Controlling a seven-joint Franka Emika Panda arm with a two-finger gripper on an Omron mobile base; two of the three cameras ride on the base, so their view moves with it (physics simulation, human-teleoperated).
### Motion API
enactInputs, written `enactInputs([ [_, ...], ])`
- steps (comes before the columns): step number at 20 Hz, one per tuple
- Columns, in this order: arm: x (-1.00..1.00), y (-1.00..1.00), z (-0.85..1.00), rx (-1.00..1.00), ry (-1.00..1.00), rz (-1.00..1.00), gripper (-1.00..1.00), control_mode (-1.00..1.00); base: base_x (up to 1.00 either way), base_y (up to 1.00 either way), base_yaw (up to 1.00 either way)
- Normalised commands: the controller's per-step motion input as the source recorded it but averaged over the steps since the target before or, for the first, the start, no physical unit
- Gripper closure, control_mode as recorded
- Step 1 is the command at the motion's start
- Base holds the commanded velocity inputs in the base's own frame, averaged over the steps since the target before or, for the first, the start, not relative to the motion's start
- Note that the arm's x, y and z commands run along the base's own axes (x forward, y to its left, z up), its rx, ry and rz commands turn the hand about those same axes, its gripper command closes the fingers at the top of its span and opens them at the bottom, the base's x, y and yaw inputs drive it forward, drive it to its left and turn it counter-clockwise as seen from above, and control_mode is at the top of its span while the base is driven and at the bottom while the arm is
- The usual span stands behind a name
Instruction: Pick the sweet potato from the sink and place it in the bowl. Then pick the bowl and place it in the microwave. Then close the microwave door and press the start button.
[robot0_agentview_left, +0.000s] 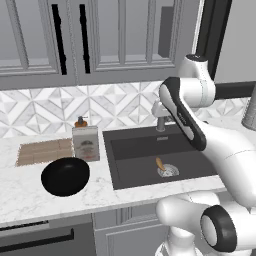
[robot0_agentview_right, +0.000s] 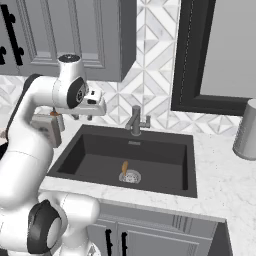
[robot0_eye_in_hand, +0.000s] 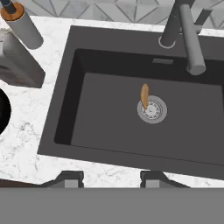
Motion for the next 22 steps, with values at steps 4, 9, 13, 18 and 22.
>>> enactInputs([
  [4, -0.29, 0.14, 0.00, -0.02, -0.06, 0.00, -1.00, -1.00, 0.00, 0.00, 0.00],
  [9, -0.09, 0.45, -0.36, -0.03, 0.00, 0.01, -1.00, -1.00, 0.00, 0.00, 0.00],
  [13, -0.01, 0.13, -0.56, -0.11, 0.04, 0.01, -1.00, -1.00, 0.00, 0.00, 0.00],
  [18, 0.09, -0.33, -0.69, -0.01, 0.13, -0.09, -1.00, -1.00, 0.00, 0.00, 0.00],
  [22, 0.05, -0.39, -0.48, 0.01, 0.23, -0.14, -1.00, -1.00, 0.00, 0.00, 0.00],
])
